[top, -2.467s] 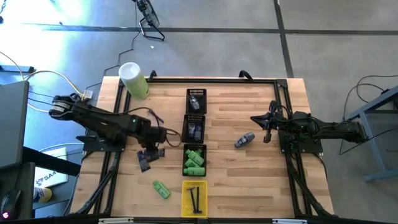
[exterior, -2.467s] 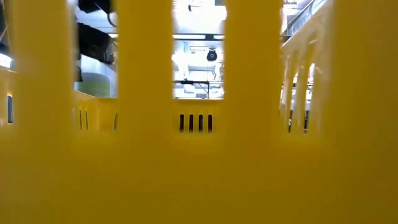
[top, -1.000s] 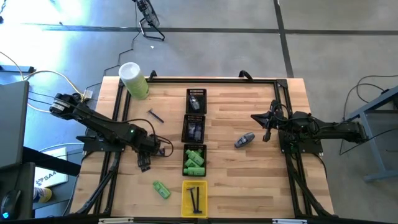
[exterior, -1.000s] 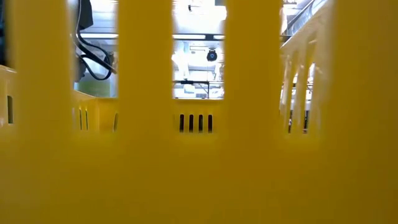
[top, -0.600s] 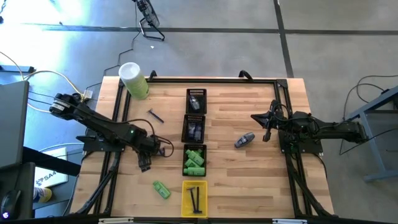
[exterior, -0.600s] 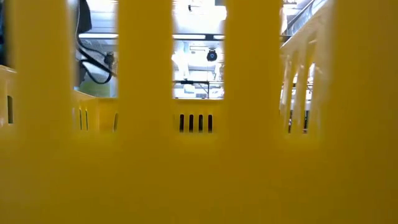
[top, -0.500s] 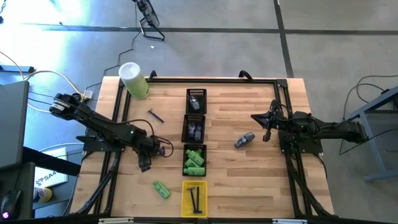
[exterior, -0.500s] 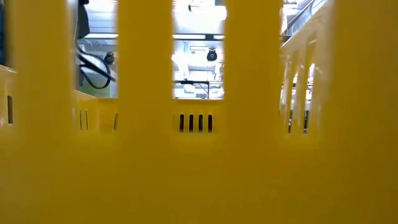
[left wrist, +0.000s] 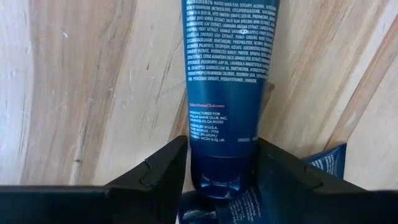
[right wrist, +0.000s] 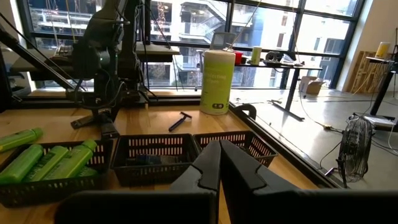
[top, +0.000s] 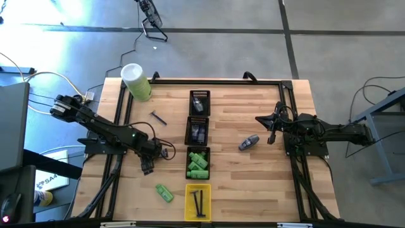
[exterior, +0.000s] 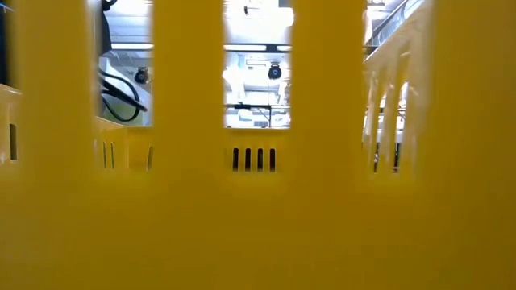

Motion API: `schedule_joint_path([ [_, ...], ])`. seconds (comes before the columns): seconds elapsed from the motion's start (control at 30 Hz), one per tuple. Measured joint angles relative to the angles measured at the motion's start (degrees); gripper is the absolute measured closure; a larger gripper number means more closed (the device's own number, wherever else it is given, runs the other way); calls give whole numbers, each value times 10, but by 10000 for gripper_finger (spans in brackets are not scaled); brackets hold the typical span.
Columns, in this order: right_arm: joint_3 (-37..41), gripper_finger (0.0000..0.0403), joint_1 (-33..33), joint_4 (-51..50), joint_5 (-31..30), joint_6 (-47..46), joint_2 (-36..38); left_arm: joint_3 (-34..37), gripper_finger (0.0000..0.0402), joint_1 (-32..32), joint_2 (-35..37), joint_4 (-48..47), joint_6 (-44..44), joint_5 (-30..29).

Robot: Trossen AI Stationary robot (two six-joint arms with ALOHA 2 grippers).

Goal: Pick & Place Travel size toiletries
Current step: Put the dark blue shave butter bottle into the center black bin

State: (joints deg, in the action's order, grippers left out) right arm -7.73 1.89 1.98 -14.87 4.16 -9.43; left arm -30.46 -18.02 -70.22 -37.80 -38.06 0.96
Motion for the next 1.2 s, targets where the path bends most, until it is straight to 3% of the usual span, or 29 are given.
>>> schedule_joint_path([
  [0.53,0,401,0,0,0,0,0,0,227,0,0,4,1,12],
  [0.83,0,401,0,0,0,0,0,0,273,0,0,2,1,12],
  [1.07,0,401,0,0,0,0,0,0,250,0,0,2,-2,11],
  [1.2,0,401,0,0,0,0,0,0,257,0,0,2,-12,11],
])
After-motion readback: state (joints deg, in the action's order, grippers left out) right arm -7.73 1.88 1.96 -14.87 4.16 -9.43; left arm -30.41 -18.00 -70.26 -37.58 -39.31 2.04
